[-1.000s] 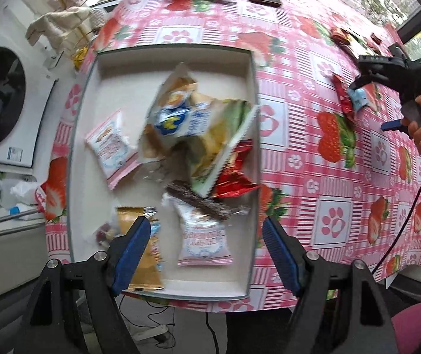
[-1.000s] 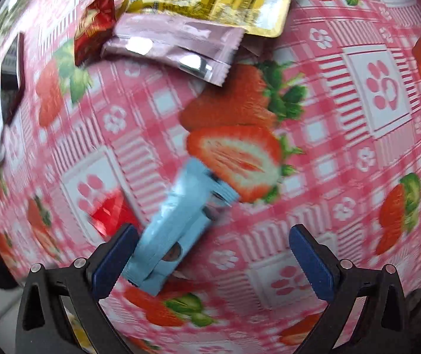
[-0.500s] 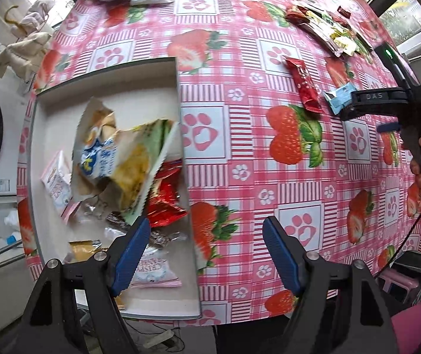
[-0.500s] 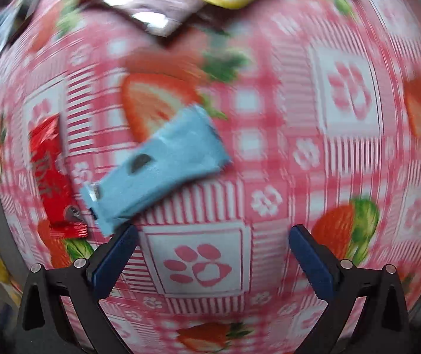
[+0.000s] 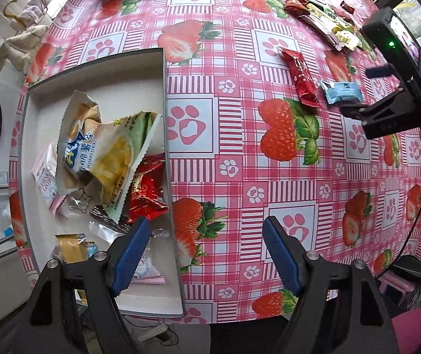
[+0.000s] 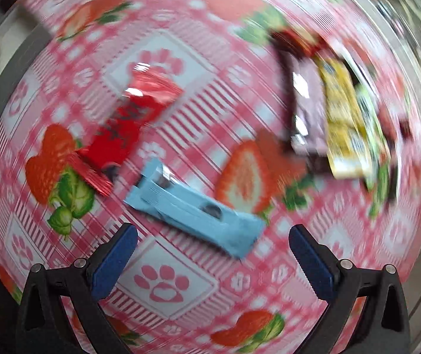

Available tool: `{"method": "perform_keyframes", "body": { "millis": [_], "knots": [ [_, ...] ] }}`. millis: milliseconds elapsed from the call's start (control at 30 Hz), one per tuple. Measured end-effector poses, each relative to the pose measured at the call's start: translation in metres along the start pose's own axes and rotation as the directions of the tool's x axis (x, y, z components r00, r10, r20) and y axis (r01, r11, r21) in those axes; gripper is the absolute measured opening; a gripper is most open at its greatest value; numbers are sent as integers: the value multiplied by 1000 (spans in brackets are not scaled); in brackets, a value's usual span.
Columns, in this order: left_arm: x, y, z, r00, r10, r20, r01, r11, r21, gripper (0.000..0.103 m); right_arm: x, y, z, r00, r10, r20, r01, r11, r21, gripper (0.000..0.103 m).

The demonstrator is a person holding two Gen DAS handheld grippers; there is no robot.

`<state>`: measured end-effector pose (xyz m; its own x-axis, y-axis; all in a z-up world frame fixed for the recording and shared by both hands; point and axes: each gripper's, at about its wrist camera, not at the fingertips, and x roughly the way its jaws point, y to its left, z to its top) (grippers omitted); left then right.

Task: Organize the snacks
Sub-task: 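Grasp the light blue bar with the right gripper while the left grasps the red candy bar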

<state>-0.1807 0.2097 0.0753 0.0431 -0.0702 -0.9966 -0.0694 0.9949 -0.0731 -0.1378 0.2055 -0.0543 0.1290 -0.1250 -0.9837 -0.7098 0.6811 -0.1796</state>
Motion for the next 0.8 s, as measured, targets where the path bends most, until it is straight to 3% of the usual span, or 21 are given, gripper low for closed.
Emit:
{"method": "perform_keyframes", "body": {
  "millis": [67,167,267,333,467,600,800],
  "knots": [
    [0,-2,0,1000,3,-5,-3,1000,-2,81,2,23,10,999,37,-1,-37,999,-30,103],
    [0,-4,1,1000,5,-11,-5,1000,-4,81,17,31,23,991,125,-53,-124,992,25,103],
    [1,-7,6,1000,-4,-16,4,1000,-7,81,26,30,13,951,301,-69,-290,946,143,103],
    [4,-10,14,1000,-23,-19,23,1000,-15,81,27,24,-5,936,349,-45,-333,921,201,103],
    [5,-26,46,999,-51,-1,51,999,-19,81,34,-5,-46,954,296,-45,-250,870,424,103],
    [10,-52,87,997,-70,40,70,997,-11,81,41,-15,-67,962,264,-67,-200,852,484,103],
    [37,-88,140,997,-65,37,65,998,-12,81,31,-29,-68,952,306,-12,-241,773,587,103]
  ]
}}
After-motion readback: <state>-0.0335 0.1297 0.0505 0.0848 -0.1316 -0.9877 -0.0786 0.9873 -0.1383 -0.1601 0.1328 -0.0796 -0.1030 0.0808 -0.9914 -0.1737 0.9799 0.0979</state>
